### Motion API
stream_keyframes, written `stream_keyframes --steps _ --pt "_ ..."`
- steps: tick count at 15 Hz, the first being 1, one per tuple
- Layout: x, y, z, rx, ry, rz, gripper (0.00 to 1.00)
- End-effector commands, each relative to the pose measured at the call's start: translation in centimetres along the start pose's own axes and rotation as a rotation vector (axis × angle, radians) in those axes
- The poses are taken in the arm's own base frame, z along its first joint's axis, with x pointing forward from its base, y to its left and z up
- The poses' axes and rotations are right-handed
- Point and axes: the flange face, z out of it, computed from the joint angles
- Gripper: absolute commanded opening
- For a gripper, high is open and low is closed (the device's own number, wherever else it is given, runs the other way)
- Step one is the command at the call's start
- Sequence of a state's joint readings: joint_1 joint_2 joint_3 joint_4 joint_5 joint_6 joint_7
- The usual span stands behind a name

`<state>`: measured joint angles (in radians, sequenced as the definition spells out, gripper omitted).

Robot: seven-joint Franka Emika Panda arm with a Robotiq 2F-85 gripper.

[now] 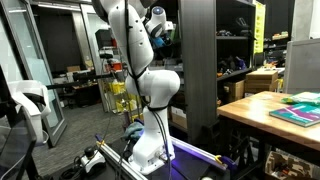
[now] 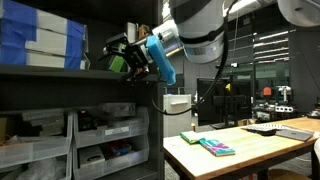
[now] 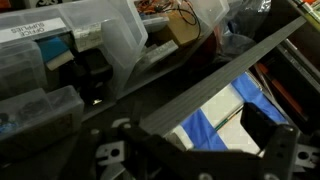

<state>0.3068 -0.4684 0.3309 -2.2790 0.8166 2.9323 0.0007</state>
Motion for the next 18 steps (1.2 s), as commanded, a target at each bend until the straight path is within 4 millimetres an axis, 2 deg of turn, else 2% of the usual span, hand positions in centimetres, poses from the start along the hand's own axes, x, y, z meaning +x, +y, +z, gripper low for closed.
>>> stream_keyframes --steps 1,8,18 --pt "-0.2 -0.7 -1.3 0.013 0.058 -0.028 1.00" --pt "0.2 -1.5 -2.7 0.027 0.150 -0.045 1.00" --pt "0.4 -1.3 -1.8 0.010 0.247 -0.093 1.00"
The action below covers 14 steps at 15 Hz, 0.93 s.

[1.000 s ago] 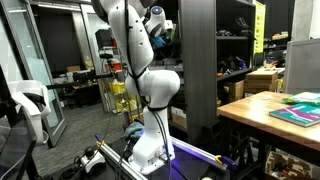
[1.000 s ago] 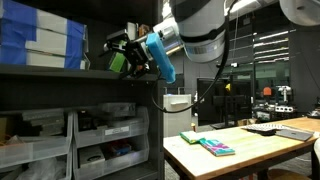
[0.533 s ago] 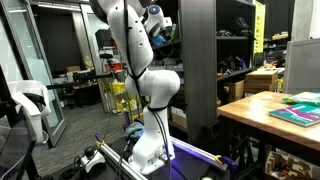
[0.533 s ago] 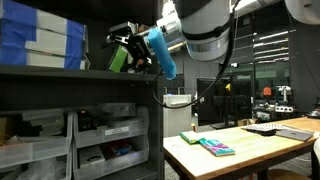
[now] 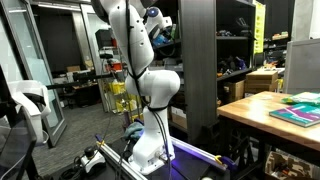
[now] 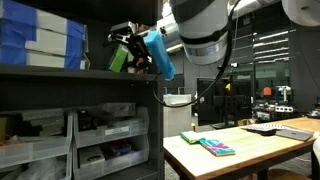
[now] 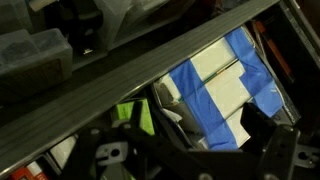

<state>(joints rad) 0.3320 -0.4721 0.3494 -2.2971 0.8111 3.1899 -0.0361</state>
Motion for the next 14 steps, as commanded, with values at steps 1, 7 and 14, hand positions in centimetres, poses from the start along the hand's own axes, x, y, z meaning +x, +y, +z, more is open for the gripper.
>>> stream_keyframes --steps 1,7,14 --pt "-0.29 -0.20 0.25 -0.001 0.027 -0.035 1.00" --pt "-0.58 -0.22 0.42 -0.015 0.049 -0.077 1.00" --pt "0.13 -0.13 0.66 -0.051 0.089 -0.158 1.00"
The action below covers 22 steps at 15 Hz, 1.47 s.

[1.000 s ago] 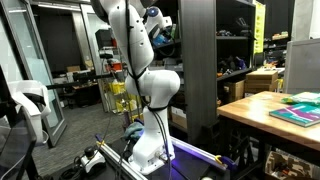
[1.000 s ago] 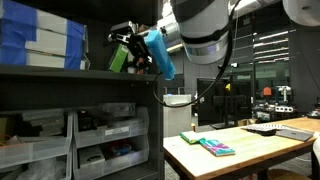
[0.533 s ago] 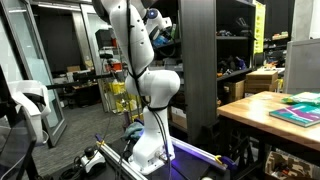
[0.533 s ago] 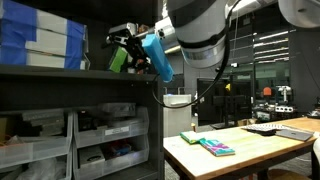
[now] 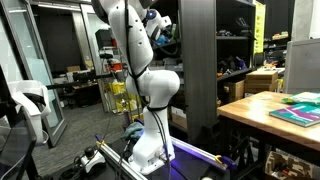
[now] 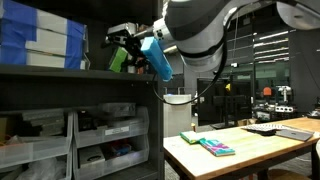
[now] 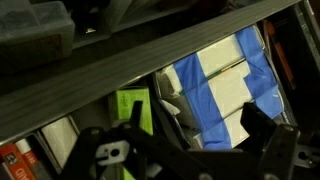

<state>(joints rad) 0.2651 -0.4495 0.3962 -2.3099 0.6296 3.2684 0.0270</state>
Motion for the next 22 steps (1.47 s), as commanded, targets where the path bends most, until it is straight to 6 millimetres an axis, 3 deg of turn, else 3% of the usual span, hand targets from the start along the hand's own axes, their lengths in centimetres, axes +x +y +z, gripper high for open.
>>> stream_keyframes --steps 1,18,22 --pt "0.3 0.3 0.0 -0.029 0.034 -0.040 1.00" --pt "-1.3 -0.2 0.8 -0.112 0.044 -0.131 1.00" --pt "-1.2 -1.5 0.6 -0.060 0.003 -0.041 1.00"
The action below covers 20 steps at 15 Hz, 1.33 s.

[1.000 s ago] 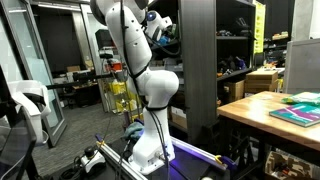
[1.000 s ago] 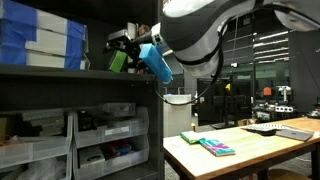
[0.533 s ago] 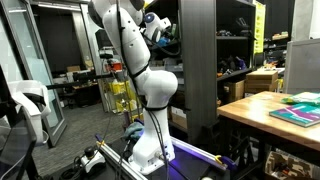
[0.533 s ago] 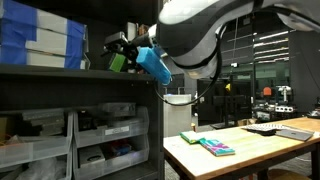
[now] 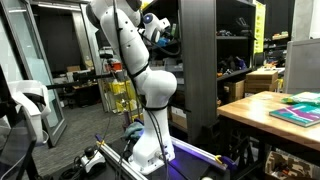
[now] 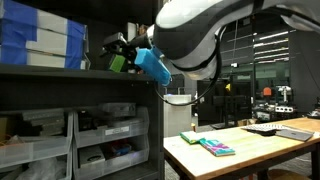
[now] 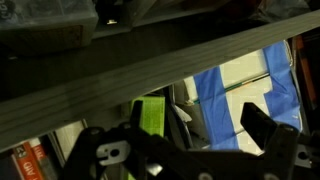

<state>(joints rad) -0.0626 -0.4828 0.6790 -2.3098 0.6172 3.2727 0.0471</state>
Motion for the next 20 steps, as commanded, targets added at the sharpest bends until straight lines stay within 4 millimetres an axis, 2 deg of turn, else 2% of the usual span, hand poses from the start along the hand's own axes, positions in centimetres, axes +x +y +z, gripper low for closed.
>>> stream_keyframes --steps 1,6,14,17,20 --pt "0.4 -1.3 -1.0 0.041 -0.039 0.084 1.00" --pt "0.7 -1.2 -1.8 0.035 -0.025 0.124 1.00" --pt "2.7 -1.3 -1.8 -0.003 0.051 0.172 1.00" --pt "1.8 -2.3 -0.8 -0.046 0.079 0.202 1.00" --pt "-1.3 -4.6 1.0 -0.115 0.104 0.235 1.00"
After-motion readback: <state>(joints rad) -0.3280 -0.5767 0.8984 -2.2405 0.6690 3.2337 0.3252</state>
